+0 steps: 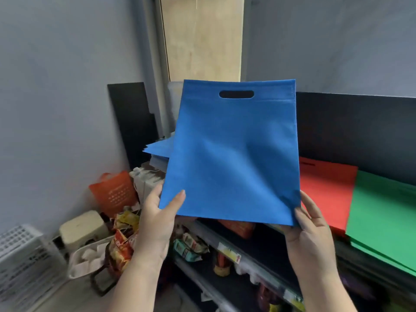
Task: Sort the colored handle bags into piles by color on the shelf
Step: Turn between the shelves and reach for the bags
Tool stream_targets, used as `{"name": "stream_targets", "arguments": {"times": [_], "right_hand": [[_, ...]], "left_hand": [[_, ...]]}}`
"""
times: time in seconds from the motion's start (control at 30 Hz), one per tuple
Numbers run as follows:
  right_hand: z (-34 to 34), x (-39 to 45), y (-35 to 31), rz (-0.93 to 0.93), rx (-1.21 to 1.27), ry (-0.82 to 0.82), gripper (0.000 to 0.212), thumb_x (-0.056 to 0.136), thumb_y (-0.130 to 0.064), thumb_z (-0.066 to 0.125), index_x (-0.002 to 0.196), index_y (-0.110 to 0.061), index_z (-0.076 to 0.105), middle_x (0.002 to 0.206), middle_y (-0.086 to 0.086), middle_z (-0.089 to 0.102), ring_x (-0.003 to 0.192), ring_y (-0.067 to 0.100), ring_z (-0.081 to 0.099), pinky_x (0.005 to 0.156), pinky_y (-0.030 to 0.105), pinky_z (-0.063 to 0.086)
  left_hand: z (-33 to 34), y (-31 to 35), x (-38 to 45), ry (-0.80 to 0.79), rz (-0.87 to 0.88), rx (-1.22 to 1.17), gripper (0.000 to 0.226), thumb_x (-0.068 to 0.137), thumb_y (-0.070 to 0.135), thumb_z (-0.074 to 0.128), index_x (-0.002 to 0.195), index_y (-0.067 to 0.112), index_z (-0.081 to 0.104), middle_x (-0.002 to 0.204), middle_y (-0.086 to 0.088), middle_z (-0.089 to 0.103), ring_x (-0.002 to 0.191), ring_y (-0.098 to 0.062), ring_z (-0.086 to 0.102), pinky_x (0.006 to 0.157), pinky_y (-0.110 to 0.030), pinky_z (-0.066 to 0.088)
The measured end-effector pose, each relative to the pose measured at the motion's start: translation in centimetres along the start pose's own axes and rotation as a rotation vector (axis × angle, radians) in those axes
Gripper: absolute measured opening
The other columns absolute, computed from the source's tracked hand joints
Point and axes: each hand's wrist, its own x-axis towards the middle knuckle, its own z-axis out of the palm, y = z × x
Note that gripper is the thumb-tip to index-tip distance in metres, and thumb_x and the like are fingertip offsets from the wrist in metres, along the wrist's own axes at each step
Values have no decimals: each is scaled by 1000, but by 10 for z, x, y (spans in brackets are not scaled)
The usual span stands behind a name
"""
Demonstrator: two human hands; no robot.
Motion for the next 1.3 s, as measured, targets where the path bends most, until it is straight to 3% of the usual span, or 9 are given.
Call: {"name": "stream_targets", "arguments": {"times": [0.13,0.23,0.43,0.57,0.67,0.83,1.03,1.17,1.3], "right_hand": [[46,0,48,6,-16,-69,35,97,2,42,109,-19,66,101,4,73,87,13,70,69,21,57],[77,3,77,-13,-96,-121,35,95,4,45,103,-22,67,96,0,74,83,12,71,61,21,56],[123,29,126,-74,-367,-177,31,90,-4,58,98,-32,68,106,-2,72,99,24,67,79,42,55],[153,60,155,-126,-391,-228,27,87,0,61,95,-25,67,100,3,73,91,18,69,72,25,57],[173,91,176,-205,-471,-219,26,86,3,62,94,-21,65,93,-3,74,86,13,70,72,23,57],[197,146,203,-349,-667,-145,25,83,4,66,90,-20,64,80,-9,71,74,-1,66,65,13,51],[210,187,226,-449,-955,-28,23,82,-3,70,93,-21,61,81,-6,67,71,8,61,65,24,50],[215,204,234,-499,-1156,54,23,82,-4,70,98,-19,61,78,-6,63,69,6,58,61,12,45],[220,217,242,-481,-1375,136,26,84,-9,70,108,-11,63,75,-5,60,70,9,55,58,11,38]], "left_hand": [[-60,-2,27,76,61,79,41,90,8,60,91,48,70,100,16,71,94,-1,67,69,-9,49],[-99,-6,46,145,52,87,35,90,10,61,96,43,70,103,14,71,97,-3,66,74,-16,52],[-156,-23,94,277,39,152,26,88,14,64,99,38,67,103,12,71,99,-6,66,81,-26,48],[-182,-42,139,312,64,247,18,86,20,67,96,35,67,97,11,72,96,-12,67,81,-33,51],[-192,-56,184,309,96,292,18,85,19,69,94,34,66,92,15,72,89,-6,67,71,-24,53],[-194,-79,263,255,128,313,21,84,11,68,93,30,64,81,16,70,76,6,65,48,-7,46],[-195,-111,330,110,129,394,15,85,11,67,98,19,64,86,5,68,65,-4,66,44,-15,48],[-193,-131,365,11,145,514,19,85,18,69,102,19,63,85,9,68,53,-9,63,46,-17,48],[-190,-152,400,-136,152,609,16,84,17,70,97,24,63,82,18,64,71,-3,64,54,-17,48]]}}
